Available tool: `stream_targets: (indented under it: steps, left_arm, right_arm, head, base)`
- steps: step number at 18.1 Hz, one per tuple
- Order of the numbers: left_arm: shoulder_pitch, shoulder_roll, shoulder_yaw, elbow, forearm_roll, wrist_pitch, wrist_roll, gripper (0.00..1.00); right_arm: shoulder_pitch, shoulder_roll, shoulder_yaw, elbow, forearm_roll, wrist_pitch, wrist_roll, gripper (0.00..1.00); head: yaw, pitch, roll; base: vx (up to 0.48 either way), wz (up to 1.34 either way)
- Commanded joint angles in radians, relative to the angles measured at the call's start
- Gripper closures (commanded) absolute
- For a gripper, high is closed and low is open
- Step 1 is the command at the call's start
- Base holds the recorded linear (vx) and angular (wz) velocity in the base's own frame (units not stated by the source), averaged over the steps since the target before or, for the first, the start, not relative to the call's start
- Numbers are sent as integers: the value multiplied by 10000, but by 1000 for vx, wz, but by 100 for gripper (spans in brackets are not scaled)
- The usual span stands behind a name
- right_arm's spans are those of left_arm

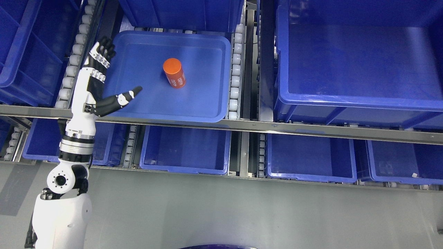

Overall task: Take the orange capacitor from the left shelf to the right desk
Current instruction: 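Reach the left hand toward the orange capacitor in the blue tray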

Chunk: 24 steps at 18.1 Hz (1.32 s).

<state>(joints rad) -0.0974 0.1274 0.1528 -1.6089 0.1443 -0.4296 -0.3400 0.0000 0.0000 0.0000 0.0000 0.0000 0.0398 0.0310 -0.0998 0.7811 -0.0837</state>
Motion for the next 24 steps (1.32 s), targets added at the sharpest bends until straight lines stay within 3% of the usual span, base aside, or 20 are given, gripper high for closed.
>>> stream_targets:
  steps: [1,10,17,24]
  left_arm:
    - [-189,352,-577,1130,-887,31,-297,1]
    - [-1265,291,-1020,1547,-1366,1625,-359,5]
    - [-2093,-429,-1313,1577,-1274,2668,-374,6]
    - [-2292,-905,-1420,1837,-1274,2808,-359,8]
  right_arm:
    - [337,-175,-123,-230,0,1,-3,0]
    - [337,-175,-123,-230,0,1,-3,0]
    - [337,-175,-123,-230,0,1,-3,0]
    - [337,-175,-123,-230,0,1,-3,0]
  head:
    - [0,0,0]
    - [0,0,0]
    - [0,0,0]
    - [0,0,0]
  base:
    - [0,0]
    - [0,0]
    - [0,0]
    - [0,0]
